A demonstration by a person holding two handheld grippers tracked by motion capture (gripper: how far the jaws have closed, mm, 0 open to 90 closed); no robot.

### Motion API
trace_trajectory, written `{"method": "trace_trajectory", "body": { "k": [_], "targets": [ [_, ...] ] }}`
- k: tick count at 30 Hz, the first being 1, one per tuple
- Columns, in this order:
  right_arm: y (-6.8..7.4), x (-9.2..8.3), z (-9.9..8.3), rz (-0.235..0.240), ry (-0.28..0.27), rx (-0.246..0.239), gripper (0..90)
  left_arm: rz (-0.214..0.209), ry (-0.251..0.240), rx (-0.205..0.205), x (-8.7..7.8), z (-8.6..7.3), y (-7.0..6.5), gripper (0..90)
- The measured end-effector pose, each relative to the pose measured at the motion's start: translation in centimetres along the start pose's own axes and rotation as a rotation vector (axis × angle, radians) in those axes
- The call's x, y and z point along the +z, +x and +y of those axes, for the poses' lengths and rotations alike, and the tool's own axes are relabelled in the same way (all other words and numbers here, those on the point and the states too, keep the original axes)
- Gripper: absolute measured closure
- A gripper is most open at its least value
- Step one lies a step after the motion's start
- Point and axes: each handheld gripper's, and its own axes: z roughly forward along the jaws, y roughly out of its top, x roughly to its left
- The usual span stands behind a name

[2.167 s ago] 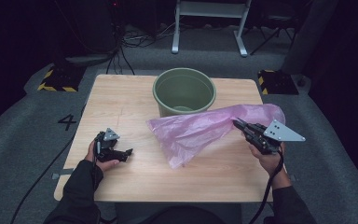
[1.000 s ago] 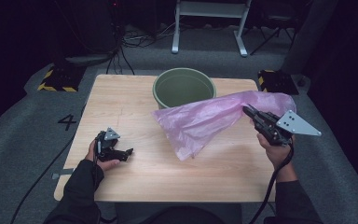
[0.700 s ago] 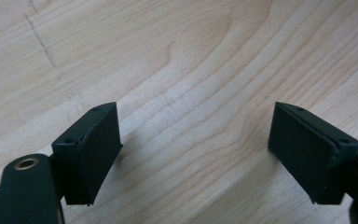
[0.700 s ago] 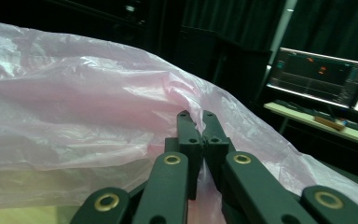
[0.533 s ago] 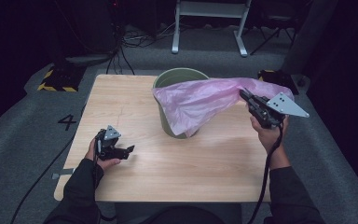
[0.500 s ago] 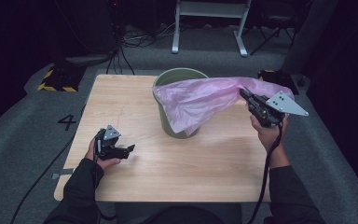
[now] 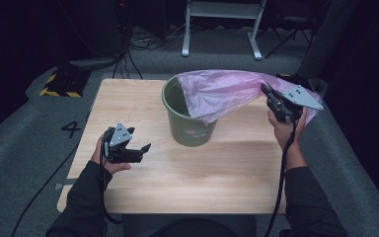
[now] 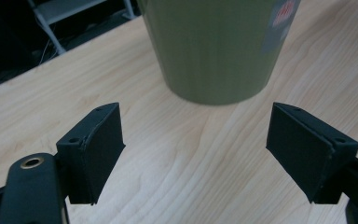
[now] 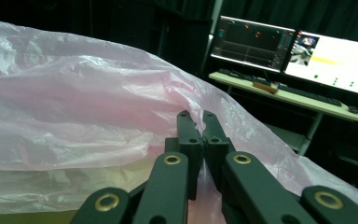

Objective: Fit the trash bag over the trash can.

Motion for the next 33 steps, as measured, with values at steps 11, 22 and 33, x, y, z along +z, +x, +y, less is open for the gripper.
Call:
{"method": "trace_trajectory", "body": {
  "k": [11,22,33],
  "targets": [
    [0.4,1.5,0.3,-0.046,0.055,-0.038,89.9,-0.037,-0.113,0.032,-0.5,5.4,-0.3,21.1],
    [1.4,2.3,0.3,-0.049,0.076,-0.068,89.9,-0.059,-0.122,0.134,3.4,11.6,-2.8,23.1],
    [2.0,1.9,0.7,0.041,0.064,-0.121,89.9,-0.044,-0.083,0.113,6.4,16.2,-2.6,25.0]
  ]
}}
